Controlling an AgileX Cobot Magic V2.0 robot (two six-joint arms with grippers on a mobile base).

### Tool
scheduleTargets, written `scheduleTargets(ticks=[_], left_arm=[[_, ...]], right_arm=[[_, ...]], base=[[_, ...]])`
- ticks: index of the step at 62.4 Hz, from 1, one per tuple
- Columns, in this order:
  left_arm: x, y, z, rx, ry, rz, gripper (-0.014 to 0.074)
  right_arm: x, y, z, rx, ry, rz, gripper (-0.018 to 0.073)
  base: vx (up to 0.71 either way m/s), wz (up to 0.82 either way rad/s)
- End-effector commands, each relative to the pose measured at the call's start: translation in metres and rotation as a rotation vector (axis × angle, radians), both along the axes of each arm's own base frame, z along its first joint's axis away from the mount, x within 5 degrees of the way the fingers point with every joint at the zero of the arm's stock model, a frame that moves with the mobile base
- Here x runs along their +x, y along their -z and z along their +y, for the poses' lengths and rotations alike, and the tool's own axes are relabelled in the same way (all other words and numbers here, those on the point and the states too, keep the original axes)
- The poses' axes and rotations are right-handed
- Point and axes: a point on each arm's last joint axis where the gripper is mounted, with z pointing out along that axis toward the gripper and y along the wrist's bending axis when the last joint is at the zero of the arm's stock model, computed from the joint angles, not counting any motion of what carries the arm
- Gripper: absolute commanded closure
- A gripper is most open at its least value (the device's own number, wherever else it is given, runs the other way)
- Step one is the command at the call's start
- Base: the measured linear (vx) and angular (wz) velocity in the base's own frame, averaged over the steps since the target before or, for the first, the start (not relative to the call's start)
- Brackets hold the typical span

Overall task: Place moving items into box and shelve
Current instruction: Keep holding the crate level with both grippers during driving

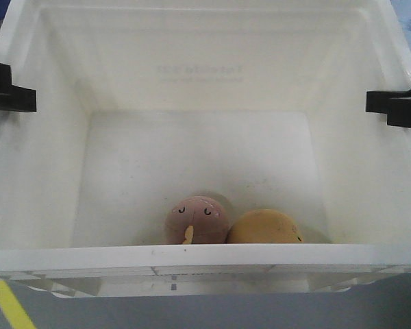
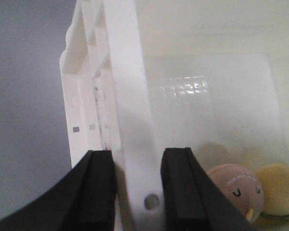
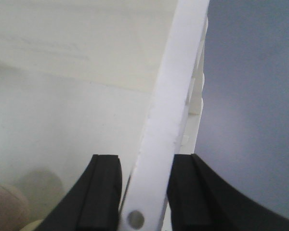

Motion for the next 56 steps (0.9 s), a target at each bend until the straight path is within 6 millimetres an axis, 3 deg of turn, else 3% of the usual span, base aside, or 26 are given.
scheduleTargets(ticks=[1,56], left_arm=[[-0.0047,-0.0311,0.0002,-0.103,-0.004,-0.198,0.0600],[-0.0047,-0.0311,0.0002,-0.103,-0.004,-0.198,0.0600]], right_arm=[[-0.0016,-0.0271,-0.0006,0.047,0.015,-0.176,0.0565],[-0.0016,-0.0271,-0.0006,0.047,0.015,-0.176,0.0565]], base=[[-0.13,0.85],[-0.12,0.63]])
